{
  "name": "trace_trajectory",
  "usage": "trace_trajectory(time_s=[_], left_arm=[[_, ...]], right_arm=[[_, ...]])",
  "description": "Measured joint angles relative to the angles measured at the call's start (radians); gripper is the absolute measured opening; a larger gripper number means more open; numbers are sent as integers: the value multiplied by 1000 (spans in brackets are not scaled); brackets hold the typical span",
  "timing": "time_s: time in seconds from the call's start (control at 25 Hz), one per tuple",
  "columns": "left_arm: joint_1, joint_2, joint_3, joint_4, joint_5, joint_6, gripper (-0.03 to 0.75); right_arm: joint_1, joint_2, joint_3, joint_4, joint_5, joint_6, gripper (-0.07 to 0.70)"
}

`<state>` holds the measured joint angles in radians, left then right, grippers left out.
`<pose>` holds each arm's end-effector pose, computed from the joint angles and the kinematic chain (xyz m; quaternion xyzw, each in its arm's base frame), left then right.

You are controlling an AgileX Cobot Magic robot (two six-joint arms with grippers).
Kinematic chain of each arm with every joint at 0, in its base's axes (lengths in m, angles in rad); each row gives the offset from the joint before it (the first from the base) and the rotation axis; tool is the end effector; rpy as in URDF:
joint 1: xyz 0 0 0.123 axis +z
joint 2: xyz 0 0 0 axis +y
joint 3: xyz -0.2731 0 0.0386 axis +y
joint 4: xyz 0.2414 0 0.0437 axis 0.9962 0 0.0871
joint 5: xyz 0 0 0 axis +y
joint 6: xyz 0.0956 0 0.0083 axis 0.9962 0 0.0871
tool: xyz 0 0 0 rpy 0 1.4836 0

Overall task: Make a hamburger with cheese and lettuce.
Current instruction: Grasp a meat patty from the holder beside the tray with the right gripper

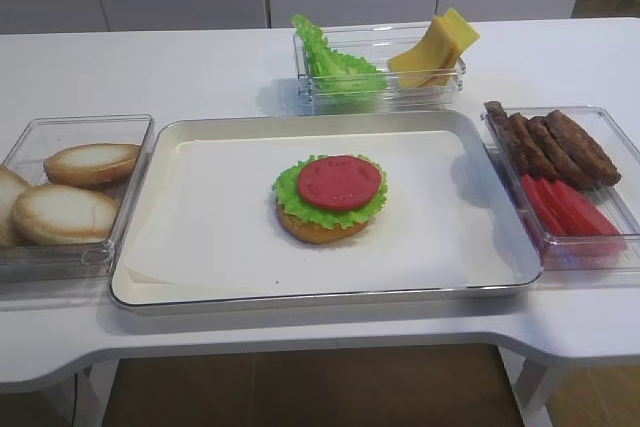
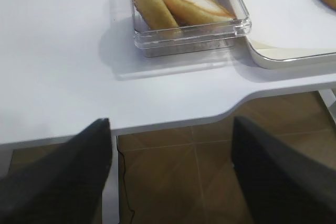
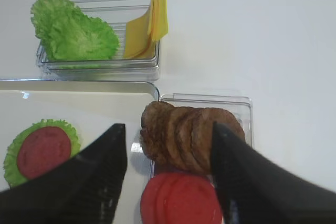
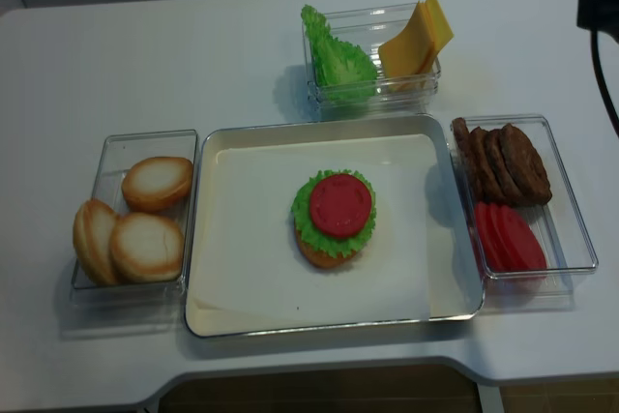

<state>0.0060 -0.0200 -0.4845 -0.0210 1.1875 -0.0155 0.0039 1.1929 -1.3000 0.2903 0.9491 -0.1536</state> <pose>-0.0042 -0.0019 0.2572 -0.0084 0.8834 -0.0127 0.4683 0.2396 0.0233 0.3977 -0.0409 0.9079 0.1116 0.4021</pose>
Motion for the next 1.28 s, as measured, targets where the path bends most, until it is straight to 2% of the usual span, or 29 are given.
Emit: trace_trajectory(time_s=[0.16, 0.28, 0.48, 0.6, 0.72, 0.88, 1.0, 1.16, 1.28], left_arm=[[0, 0, 0, 0, 0, 0, 528], [0, 0, 0, 0, 0, 0, 528], [0, 0, 0, 0, 0, 0, 528], [0, 0, 0, 0, 0, 0, 528], [0, 0, 0, 0, 0, 0, 528], [0, 0, 0, 0, 0, 0, 528], [0, 0, 0, 0, 0, 0, 528], [0, 0, 0, 0, 0, 0, 528], [0, 0, 0, 0, 0, 0, 528]], right_arm=[[70, 113, -80, -51, 15, 49, 387], [171, 200, -136, -175, 31, 154, 387], [347, 358, -218, -425, 105, 317, 387], [410, 438, -254, -467, 146, 362, 387], [444, 504, -278, -485, 180, 406, 375], [448, 569, -294, -511, 224, 448, 287], [448, 593, -294, -520, 238, 451, 257], [448, 615, -298, -526, 260, 454, 267], [448, 635, -300, -538, 275, 454, 350]])
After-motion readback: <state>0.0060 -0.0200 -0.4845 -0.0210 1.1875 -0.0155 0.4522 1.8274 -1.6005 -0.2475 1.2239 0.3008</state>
